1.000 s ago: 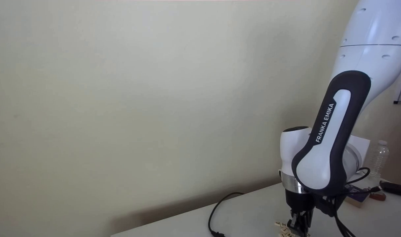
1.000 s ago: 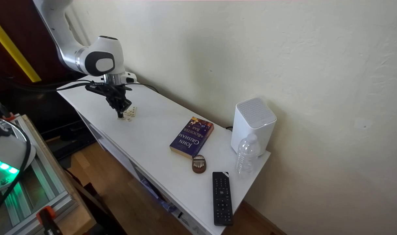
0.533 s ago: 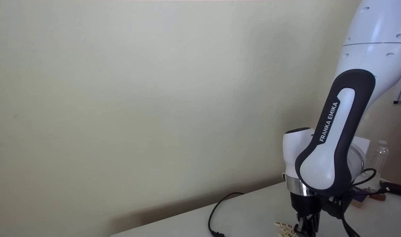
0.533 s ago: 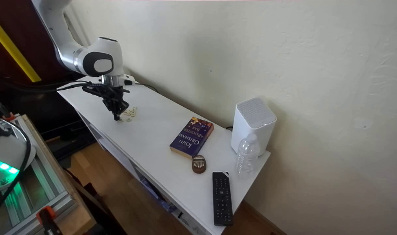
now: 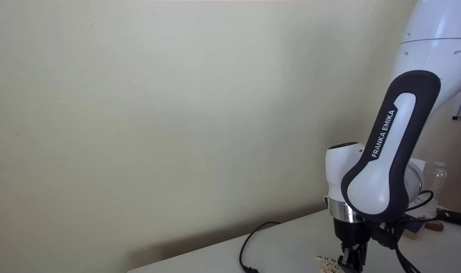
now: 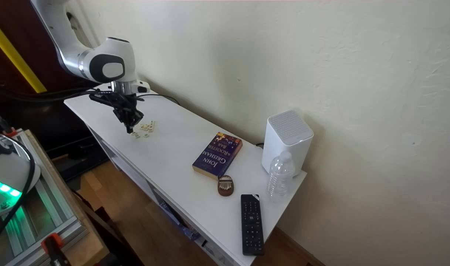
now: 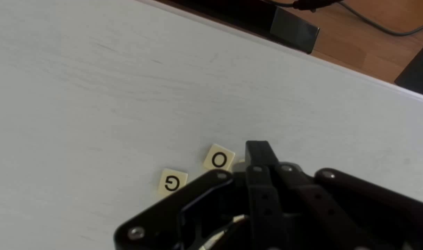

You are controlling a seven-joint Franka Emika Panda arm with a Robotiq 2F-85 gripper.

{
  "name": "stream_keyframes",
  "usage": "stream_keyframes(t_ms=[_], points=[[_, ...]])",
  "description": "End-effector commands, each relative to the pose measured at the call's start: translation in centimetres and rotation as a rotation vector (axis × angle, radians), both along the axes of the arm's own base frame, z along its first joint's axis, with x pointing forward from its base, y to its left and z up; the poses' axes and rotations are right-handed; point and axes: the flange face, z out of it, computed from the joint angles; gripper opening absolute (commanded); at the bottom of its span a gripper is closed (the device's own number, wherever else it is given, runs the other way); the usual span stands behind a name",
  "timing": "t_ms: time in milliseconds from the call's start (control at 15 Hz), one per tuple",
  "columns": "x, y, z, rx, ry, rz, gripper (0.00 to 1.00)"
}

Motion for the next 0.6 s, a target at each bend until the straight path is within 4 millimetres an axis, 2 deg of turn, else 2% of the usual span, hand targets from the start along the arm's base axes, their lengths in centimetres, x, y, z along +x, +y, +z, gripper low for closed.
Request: stream_keyframes(t_ms=[0,533], points=[[-0.2,-0.1,0.4,0.000,-0.008,0.013,0.00],[0.8,0.2,-0.1,0.022,-0.042,0.008,0.00]])
